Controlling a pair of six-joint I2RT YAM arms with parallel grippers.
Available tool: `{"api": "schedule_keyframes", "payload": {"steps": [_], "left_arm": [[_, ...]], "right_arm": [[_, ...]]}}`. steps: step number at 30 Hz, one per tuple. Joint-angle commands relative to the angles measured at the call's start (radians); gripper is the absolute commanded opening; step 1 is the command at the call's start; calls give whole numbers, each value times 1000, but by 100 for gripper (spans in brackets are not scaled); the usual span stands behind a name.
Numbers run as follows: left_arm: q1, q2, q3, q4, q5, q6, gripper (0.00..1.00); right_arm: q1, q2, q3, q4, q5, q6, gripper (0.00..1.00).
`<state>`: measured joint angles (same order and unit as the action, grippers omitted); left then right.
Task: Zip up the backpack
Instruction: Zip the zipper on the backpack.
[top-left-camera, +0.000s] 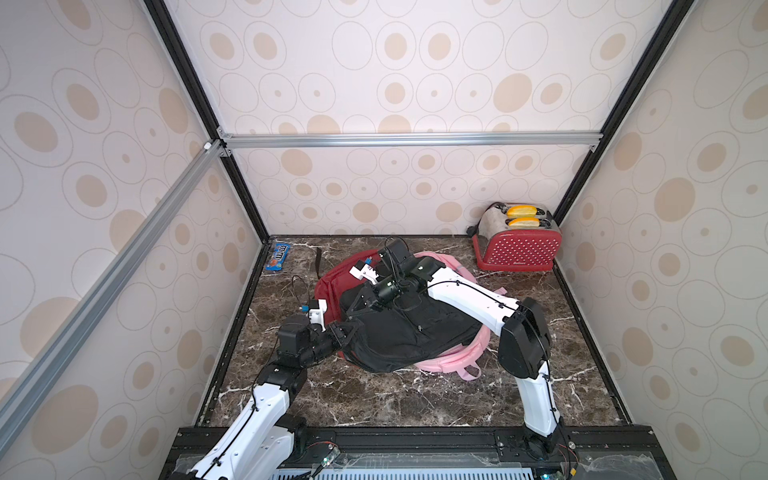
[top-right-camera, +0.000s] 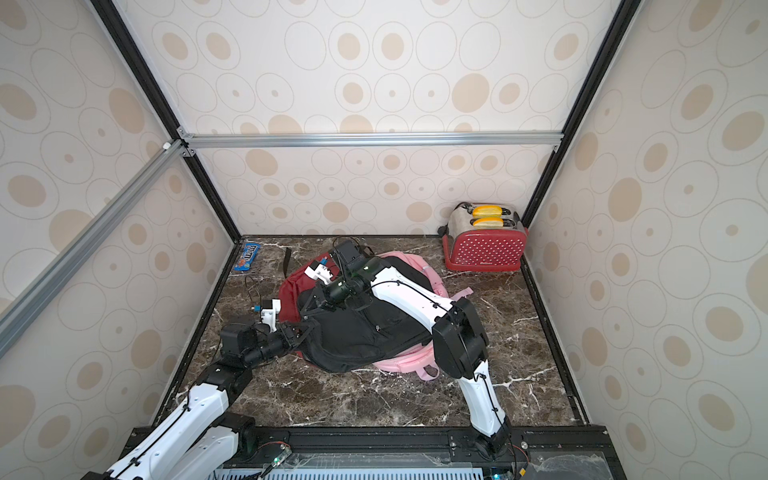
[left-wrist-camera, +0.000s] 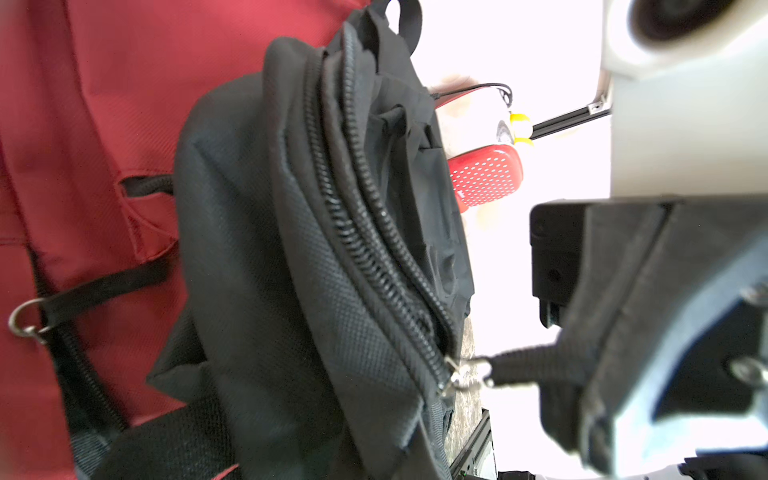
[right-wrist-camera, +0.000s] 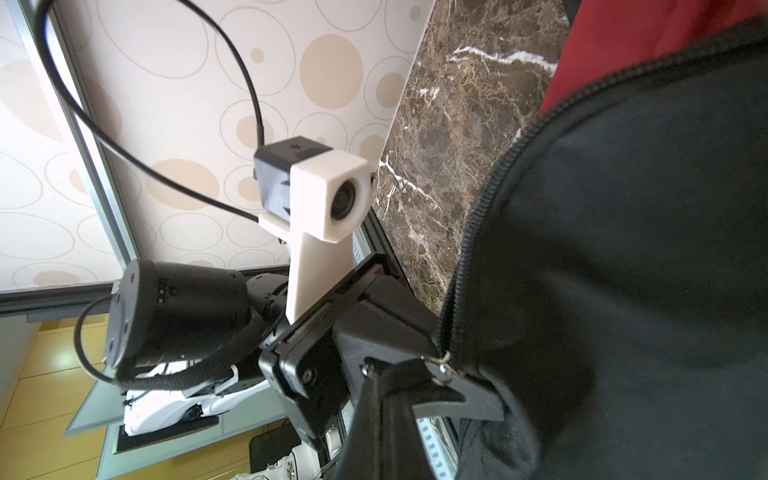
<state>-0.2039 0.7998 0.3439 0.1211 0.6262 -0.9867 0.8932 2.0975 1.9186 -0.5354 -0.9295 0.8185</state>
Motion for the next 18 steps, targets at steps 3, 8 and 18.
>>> {"api": "schedule_keyframes", "payload": {"steps": [3,8,18], "left_arm": [[-3,-23,-28,-33,20,-27,0],[-3,-41,-25,-48,26,-30,0],[-4,-76,-31,-83,34,-25,0]], "right_arm": [[-24,13,108,90,-60,59,0],[-30,70,185,116,-73,113,0],[-50,185,343,123,-58,195,0]]}}
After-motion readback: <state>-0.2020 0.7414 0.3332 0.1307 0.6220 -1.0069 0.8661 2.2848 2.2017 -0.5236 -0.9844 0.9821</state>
